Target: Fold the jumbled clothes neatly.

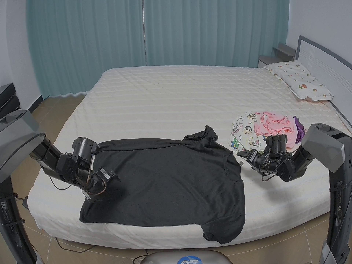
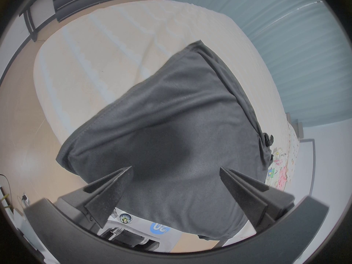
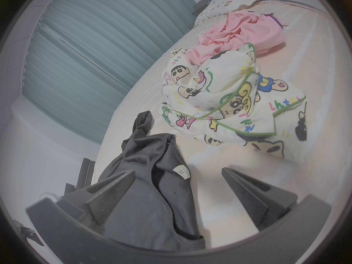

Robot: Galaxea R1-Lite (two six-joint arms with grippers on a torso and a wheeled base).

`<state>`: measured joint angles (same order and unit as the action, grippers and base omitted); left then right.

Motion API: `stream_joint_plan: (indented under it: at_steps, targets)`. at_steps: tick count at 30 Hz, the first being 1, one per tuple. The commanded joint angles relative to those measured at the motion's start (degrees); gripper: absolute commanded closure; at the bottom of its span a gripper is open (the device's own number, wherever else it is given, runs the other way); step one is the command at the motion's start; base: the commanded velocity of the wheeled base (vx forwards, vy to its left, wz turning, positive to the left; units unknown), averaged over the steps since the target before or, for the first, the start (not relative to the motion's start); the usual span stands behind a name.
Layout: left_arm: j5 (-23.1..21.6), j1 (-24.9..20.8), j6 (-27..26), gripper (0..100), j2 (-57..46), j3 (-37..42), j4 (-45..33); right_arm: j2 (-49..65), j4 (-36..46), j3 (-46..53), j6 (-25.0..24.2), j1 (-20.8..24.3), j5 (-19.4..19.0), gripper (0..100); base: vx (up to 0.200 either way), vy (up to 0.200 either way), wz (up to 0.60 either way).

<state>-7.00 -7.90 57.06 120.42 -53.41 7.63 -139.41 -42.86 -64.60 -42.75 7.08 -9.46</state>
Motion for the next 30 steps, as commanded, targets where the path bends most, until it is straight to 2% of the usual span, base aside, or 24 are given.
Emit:
stream_joint_plan:
  at_steps: [1,14,26,30]
  targets:
    - [-0.65,1.13,-0.02,0,-0.54,-0.03,-0.16,1.25,0.06,0.17,-0.05,0.12,-0.03,0,0.0,0.2,0.0]
    - [-1.97,2.98,-0.02,0,-0.98,-0.38,-0.25,1.86,-0.38,-1.67,-3.21,1.71,0.06,0,0.0,0.2,0.0]
    - [-2.23,3.07,0.59,0,-1.15,-0.73,0.19,0.63,0.41,-7.65,-12.53,2.85,0.06,0,0.0,0.0,0.0]
    - [-2.32,3.24,0.59,0,-0.98,-0.56,0.28,0.02,0.32,-8.61,-13.59,2.94,0.06,0,0.2,-0.05,0.0]
